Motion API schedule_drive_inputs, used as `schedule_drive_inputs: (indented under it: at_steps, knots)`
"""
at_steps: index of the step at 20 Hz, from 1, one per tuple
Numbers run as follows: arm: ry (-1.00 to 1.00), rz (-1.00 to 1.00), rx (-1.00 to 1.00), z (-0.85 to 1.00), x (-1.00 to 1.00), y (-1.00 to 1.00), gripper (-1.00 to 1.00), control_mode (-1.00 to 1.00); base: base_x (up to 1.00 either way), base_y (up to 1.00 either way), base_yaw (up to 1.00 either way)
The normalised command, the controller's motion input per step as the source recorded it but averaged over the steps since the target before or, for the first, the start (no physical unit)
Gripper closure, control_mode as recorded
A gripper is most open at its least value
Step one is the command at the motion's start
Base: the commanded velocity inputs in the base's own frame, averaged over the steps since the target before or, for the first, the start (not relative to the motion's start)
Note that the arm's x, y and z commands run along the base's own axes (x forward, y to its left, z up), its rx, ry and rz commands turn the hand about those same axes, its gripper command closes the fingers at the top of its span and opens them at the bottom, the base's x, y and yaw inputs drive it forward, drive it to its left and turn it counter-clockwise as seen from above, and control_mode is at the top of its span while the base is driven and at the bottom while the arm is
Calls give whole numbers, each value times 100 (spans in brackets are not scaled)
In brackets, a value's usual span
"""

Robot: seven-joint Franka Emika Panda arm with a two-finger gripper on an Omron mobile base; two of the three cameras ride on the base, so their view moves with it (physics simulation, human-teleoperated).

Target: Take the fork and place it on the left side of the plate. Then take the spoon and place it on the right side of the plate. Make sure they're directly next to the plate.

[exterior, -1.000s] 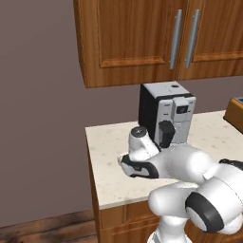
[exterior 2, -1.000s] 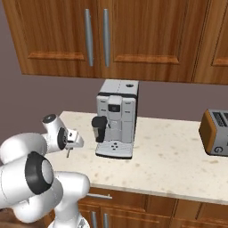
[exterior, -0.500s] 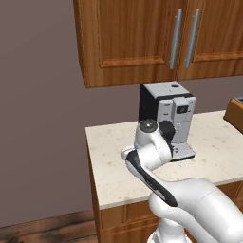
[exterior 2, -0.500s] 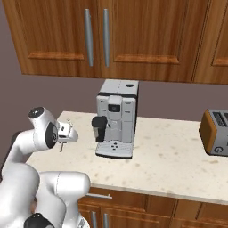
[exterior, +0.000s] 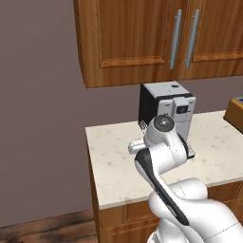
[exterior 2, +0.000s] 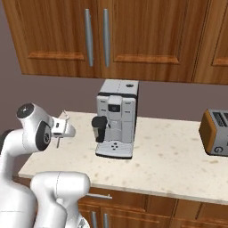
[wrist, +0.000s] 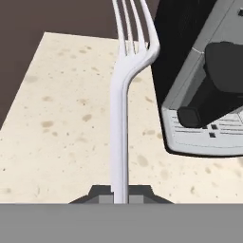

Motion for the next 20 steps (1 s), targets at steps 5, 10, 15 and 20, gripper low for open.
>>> schedule_drive_inputs:
  at_steps: [5,10,15,20]
  knots:
    - [-2,-1,0,64,-11,-3,100,-100,0,0,0]
    - [-2,0,0,18,-8,-6,100,-100,0,0,0]
    - [-7,0,0,0,-25,0,100,100,-31,4,-1]
    - [0,0,0,0,0,0,100,100,-71,28,-9]
